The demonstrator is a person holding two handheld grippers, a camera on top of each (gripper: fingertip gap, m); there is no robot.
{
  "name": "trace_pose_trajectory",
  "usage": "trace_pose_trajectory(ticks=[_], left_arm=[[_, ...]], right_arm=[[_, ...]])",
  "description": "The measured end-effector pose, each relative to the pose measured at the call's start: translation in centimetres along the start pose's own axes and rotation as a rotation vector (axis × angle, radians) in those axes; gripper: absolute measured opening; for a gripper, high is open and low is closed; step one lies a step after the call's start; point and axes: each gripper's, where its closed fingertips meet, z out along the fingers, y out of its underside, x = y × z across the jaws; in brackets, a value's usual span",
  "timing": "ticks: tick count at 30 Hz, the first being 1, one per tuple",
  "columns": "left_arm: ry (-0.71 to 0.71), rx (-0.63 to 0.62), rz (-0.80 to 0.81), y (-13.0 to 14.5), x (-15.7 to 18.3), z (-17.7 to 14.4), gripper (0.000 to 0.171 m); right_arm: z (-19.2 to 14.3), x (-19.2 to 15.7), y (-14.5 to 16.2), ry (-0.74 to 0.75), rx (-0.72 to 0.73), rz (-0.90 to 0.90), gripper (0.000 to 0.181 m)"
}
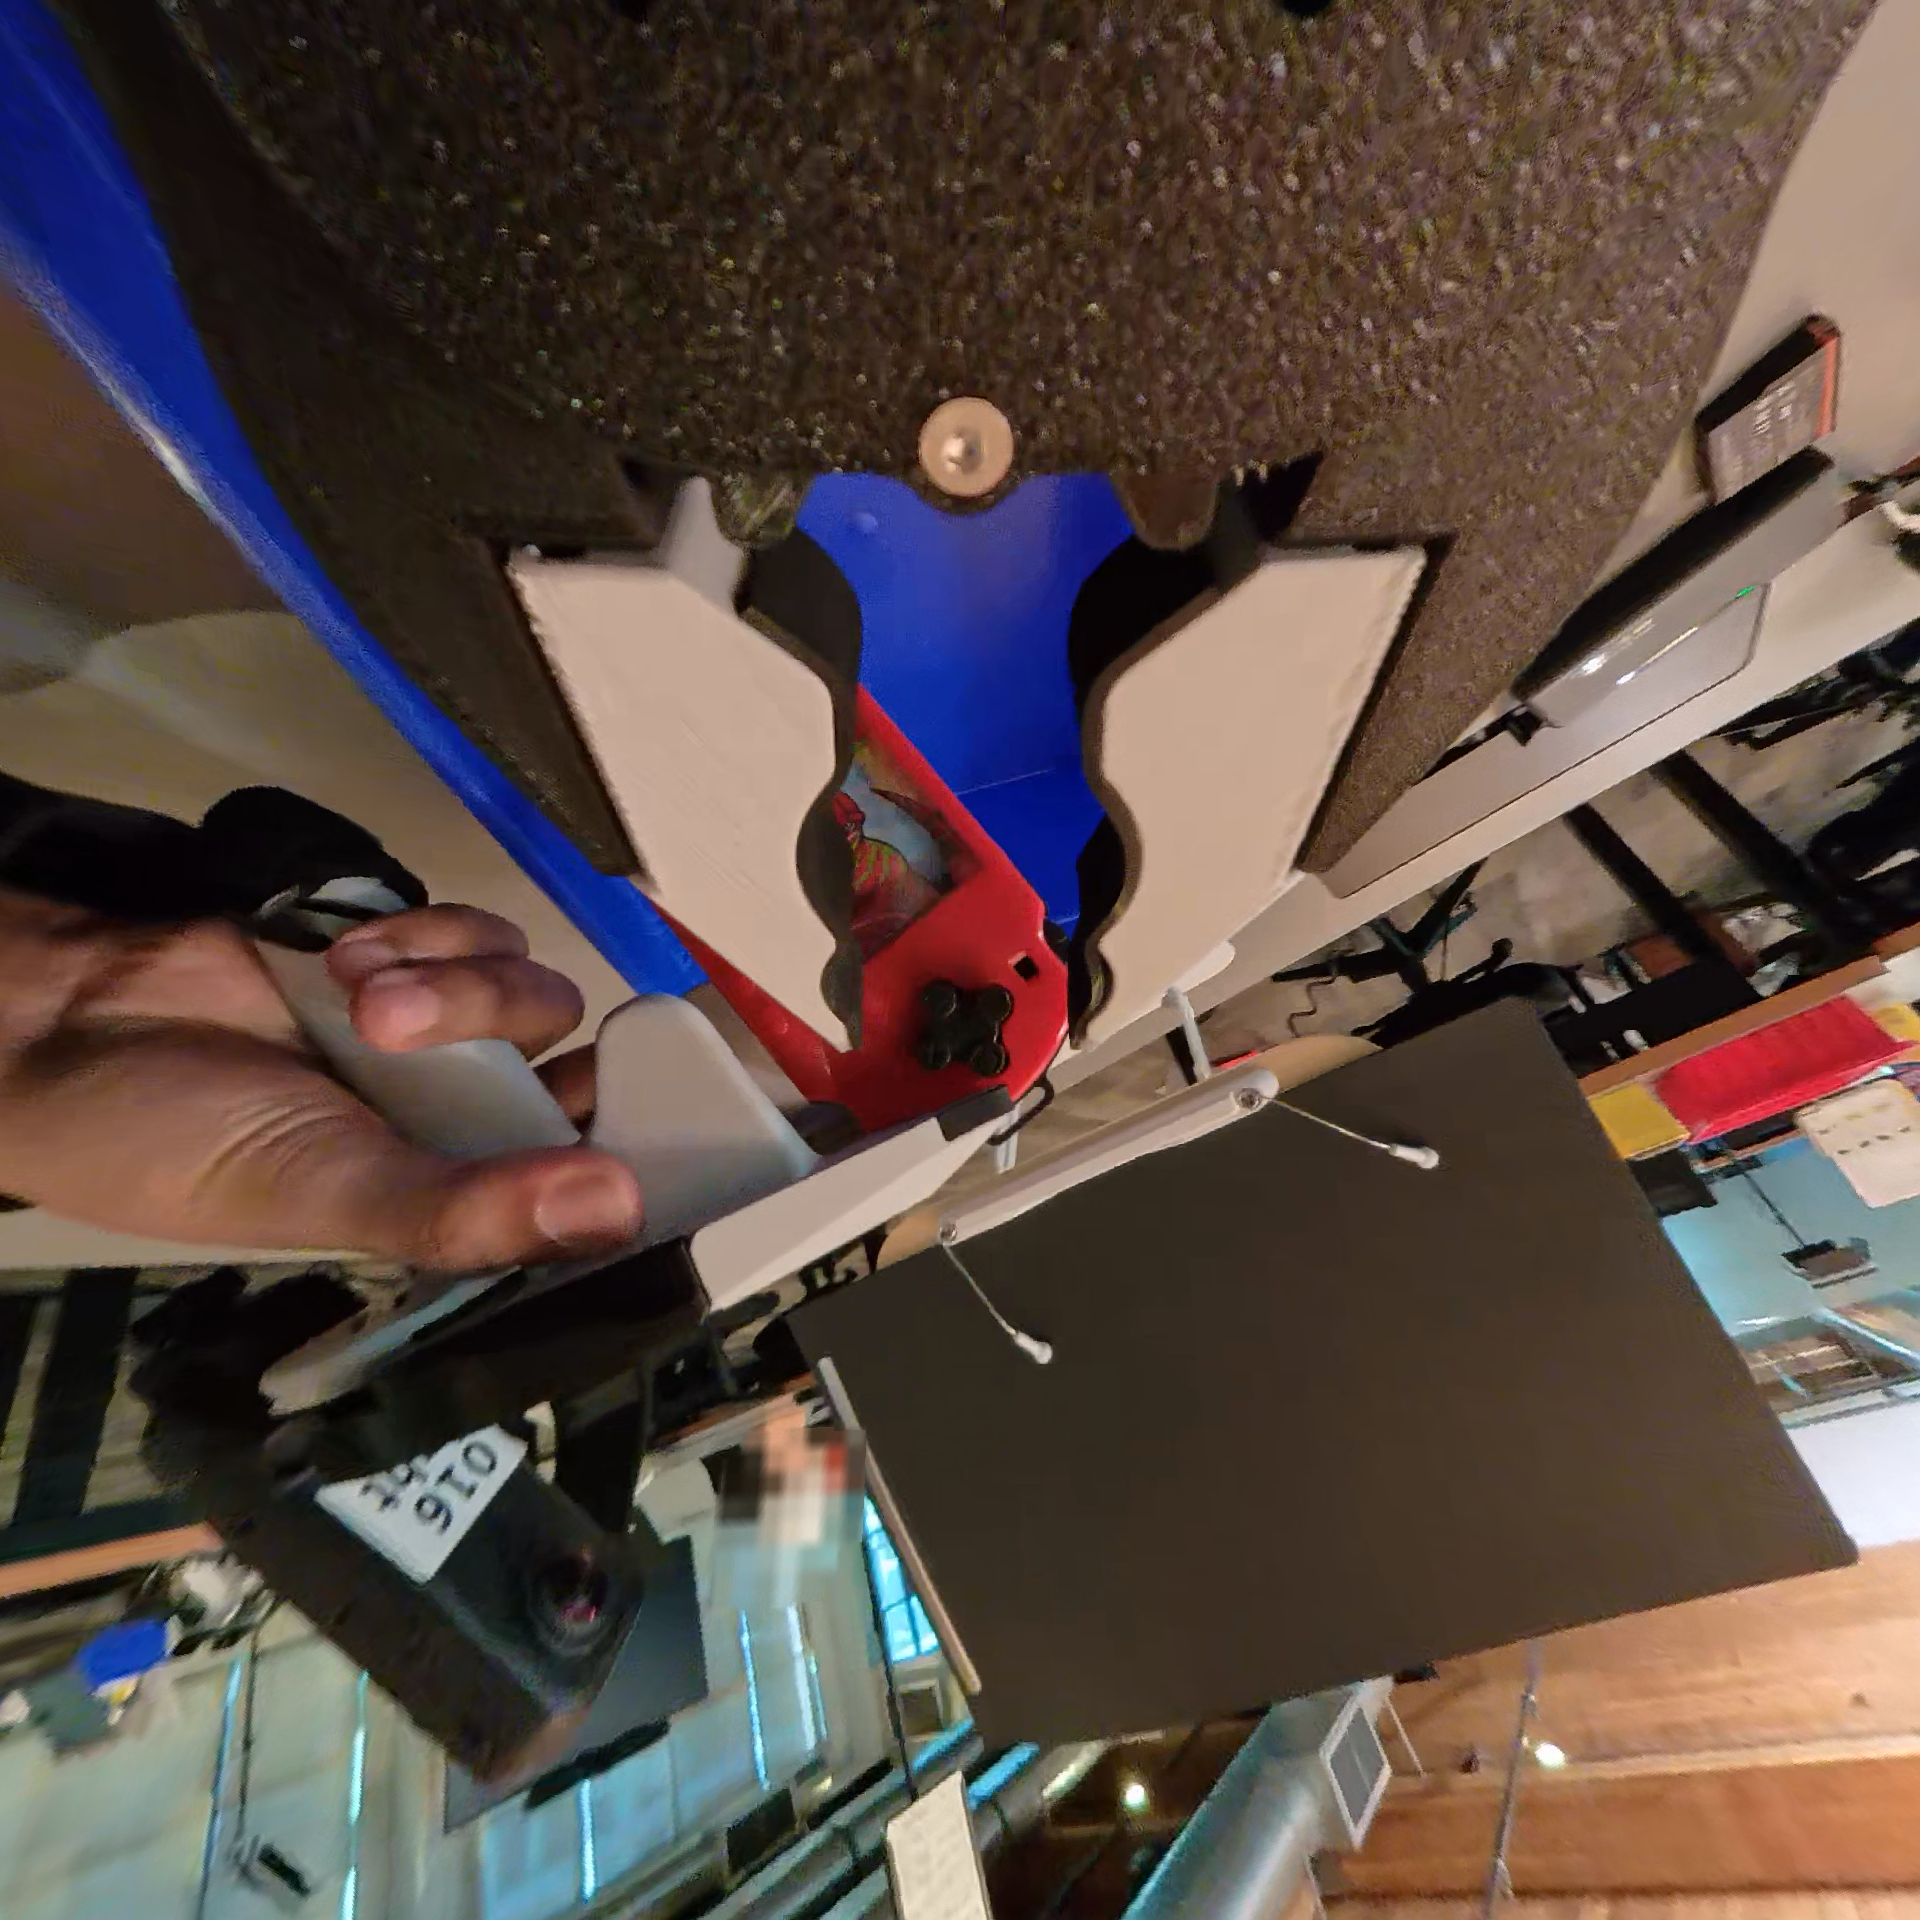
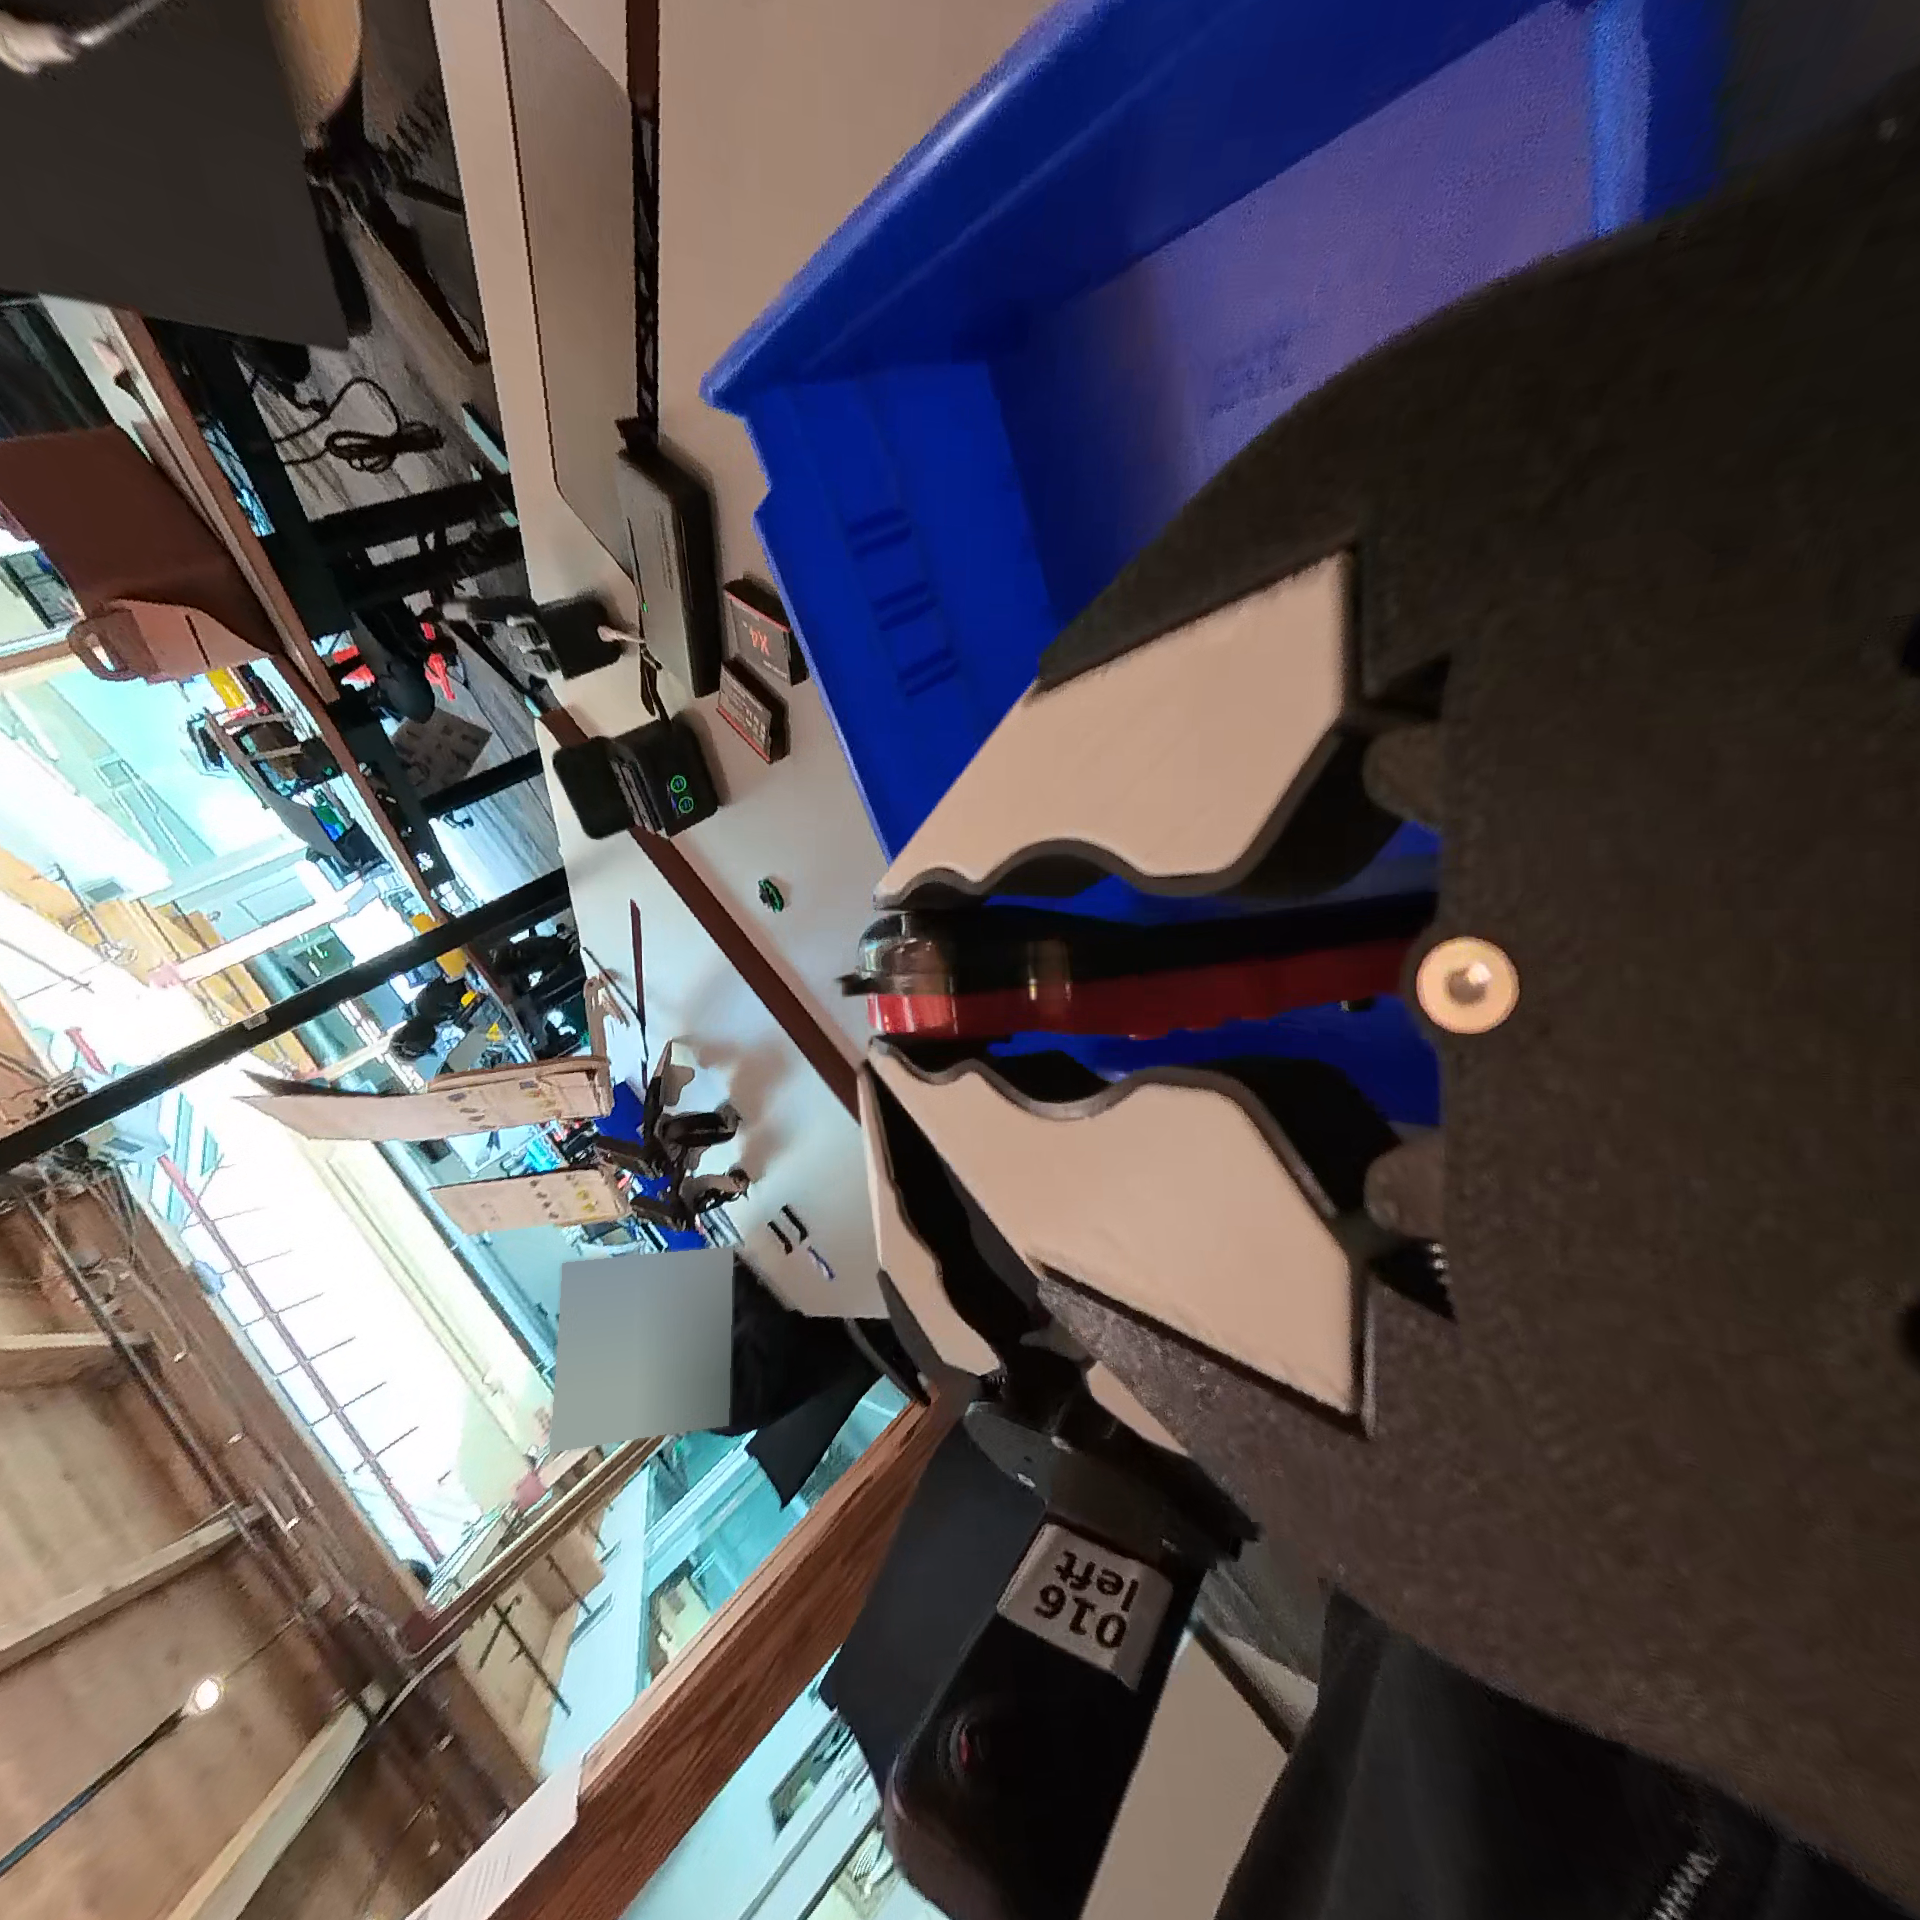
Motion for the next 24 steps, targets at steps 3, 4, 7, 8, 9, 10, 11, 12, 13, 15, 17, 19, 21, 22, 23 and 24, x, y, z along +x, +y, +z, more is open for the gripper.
trace_pose_trajectory(ticks=[3,4,7,8,9,10,11,12,13,15,17,19,21,22,23,24], left_arm=[[-0.032,-0.018,0.041,0.5,0.0,0.3,0.038],[-0.036,-0.023,0.043,0.6,0.0,0.3,0.038],[-0.033,-0.038,0.043,0.8,0.0,0.4,0.033],[-0.026,-0.043,0.037,0.9,0.1,0.4,0.026],[-0.039,-0.044,0.033,0.9,-0.1,0.4,0.018],[-0.033,-0.046,0.035,0.9,-0.2,0.3,0.017],[-0.022,-0.046,0.020,0.9,-0.2,0.3,0.017],[-0.012,-0.043,0.004,0.9,-0.2,0.3,0.017],[-0.006,-0.036,-0.006,0.9,-0.2,0.2,0.017],[-0.010,-0.031,0.003,1.0,-0.1,0.2,0.017],[-0.014,-0.044,0.013,1.2,-0.1,0.3,0.017],[0.006,-0.057,-0.017,1.5,0.0,0.4,0.017],[0.042,-0.069,-0.069,1.7,0.1,0.5,0.016],[0.055,-0.074,-0.093,1.6,0.1,0.4,0.016],[0.063,-0.066,-0.102,1.4,0.0,0.4,0.016],[0.055,-0.041,-0.090,1.0,0.0,0.3,0.015]], right_arm=[[0.3,-0.2,0.2,0.008,-0.005,0.003,0.023],[0.4,-0.3,0.3,0.006,-0.008,0.012,0.023],[0.5,-0.2,0.5,0.008,-0.008,0.037,0.023],[0.6,-0.1,0.6,0.009,-0.012,0.042,0.023],[0.6,-0.1,0.7,0.008,-0.018,0.046,0.023],[0.6,-0.2,0.8,0.006,-0.023,0.046,0.023],[0.6,-0.2,0.9,0.004,-0.029,0.047,0.023],[0.6,-0.2,1.0,0.003,-0.035,0.046,0.023],[0.6,-0.2,1.1,0.001,-0.040,0.043,0.023],[0.6,-0.2,1.2,0.003,-0.051,0.039,0.023],[0.6,0.0,1.4,0.017,-0.070,0.020,0.023],[0.5,0.2,1.6,0.034,-0.091,-0.011,0.023],[0.4,0.3,1.6,0.043,-0.103,-0.039,0.023],[0.4,0.3,1.6,0.039,-0.100,-0.045,0.023],[0.3,0.2,1.5,0.028,-0.091,-0.037,0.023],[0.3,-0.1,1.2,0.003,-0.068,-0.006,0.023]])
